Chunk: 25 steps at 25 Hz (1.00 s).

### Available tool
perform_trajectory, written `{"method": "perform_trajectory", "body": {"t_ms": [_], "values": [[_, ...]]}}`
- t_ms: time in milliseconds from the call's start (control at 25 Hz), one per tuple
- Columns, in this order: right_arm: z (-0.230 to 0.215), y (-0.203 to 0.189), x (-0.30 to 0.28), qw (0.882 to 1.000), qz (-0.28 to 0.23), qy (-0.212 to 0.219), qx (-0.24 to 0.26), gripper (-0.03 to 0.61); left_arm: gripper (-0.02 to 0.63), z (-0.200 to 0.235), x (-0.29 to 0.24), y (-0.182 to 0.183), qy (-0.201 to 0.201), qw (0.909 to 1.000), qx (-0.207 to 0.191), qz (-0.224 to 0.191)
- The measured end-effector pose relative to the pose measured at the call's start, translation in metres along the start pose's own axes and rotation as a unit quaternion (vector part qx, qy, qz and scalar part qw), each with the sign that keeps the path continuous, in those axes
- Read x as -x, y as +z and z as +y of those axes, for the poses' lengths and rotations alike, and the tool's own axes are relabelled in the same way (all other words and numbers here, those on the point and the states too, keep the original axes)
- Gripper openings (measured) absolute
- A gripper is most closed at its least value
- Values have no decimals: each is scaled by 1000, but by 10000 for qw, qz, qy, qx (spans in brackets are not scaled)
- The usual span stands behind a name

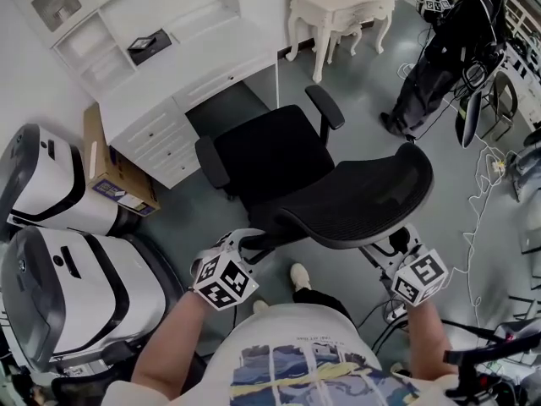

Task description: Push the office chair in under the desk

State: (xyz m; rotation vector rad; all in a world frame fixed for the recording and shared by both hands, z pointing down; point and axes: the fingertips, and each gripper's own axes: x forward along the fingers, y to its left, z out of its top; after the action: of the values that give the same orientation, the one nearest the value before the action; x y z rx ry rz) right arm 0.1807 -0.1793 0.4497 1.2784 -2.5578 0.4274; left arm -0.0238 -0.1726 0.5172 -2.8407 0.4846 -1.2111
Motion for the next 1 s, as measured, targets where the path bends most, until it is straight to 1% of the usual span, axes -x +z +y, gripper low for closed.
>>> {"method": "perform_trajectory", "body": {"t_ms": [1000], "values": [[-51,28,-52,9994,13,319,145,333,147,59,-25,13,103,9995,272,116]]}}
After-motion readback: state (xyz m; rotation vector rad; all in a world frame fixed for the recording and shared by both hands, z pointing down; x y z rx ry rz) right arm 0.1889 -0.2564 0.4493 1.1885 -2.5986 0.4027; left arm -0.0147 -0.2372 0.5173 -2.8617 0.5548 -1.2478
